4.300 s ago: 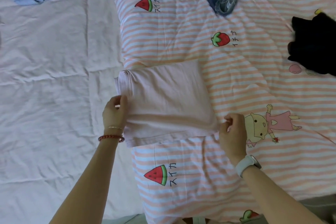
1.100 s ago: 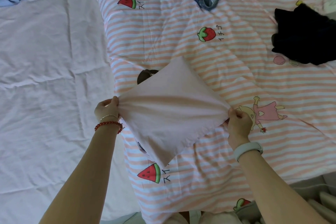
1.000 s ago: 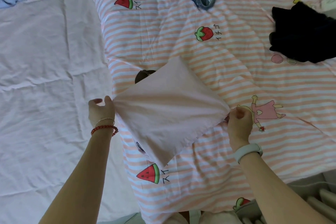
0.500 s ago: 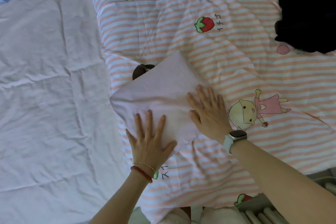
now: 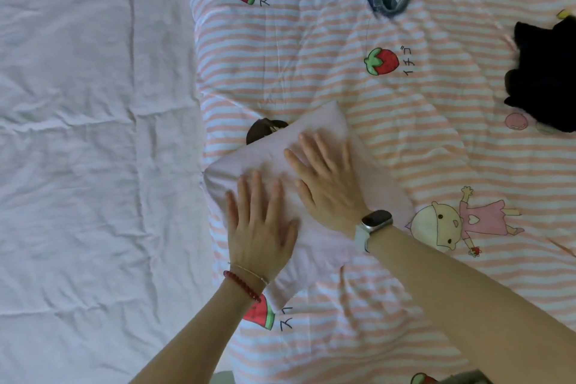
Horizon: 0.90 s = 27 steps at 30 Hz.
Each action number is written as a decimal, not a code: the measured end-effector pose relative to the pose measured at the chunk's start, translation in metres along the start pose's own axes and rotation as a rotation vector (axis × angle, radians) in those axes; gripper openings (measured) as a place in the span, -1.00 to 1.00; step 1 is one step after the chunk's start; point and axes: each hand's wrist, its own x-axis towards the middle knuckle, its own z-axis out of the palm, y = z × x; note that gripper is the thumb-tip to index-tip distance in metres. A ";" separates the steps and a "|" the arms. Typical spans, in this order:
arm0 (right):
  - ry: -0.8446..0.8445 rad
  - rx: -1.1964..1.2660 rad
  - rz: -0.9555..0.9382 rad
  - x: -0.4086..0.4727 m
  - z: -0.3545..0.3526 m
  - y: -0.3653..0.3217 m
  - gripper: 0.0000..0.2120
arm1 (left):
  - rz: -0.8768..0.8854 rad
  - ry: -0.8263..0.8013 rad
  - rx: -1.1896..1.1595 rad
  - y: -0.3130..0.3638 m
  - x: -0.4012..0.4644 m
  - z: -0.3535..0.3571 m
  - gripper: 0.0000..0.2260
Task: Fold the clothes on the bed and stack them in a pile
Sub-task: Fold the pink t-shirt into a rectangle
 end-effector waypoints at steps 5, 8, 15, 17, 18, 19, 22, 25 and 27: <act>-0.068 -0.160 0.021 0.050 0.022 0.037 -0.51 | -0.004 -0.078 0.059 -0.015 -0.024 0.028 -0.37; -0.100 -0.094 0.168 0.059 0.024 0.060 -0.46 | -0.033 -0.054 -0.019 -0.014 -0.025 0.026 -0.36; 0.126 0.374 0.576 0.007 0.006 0.063 -0.44 | -1.028 0.034 -0.912 -0.026 -0.021 -0.006 -0.37; 0.079 0.465 0.656 -0.013 0.004 0.062 -0.52 | -1.075 -0.055 -1.001 -0.035 -0.017 -0.011 -0.62; 0.047 0.515 0.676 -0.019 0.002 0.062 -0.57 | -1.037 -0.098 -1.027 -0.039 -0.015 -0.013 -0.74; 0.006 0.568 0.692 -0.022 0.000 0.063 -0.59 | -1.003 -0.132 -1.058 -0.043 -0.013 -0.013 -0.82; -0.102 0.763 0.757 -0.019 -0.012 0.067 -0.60 | -0.950 -0.215 -1.143 -0.047 -0.004 -0.015 -0.84; -0.104 0.892 0.765 -0.018 -0.024 0.066 -0.72 | -0.934 -0.227 -1.184 -0.038 0.002 -0.017 -0.69; -0.070 0.928 0.717 -0.024 -0.029 0.062 -0.82 | -0.920 -0.162 -1.167 -0.027 0.000 -0.017 -0.68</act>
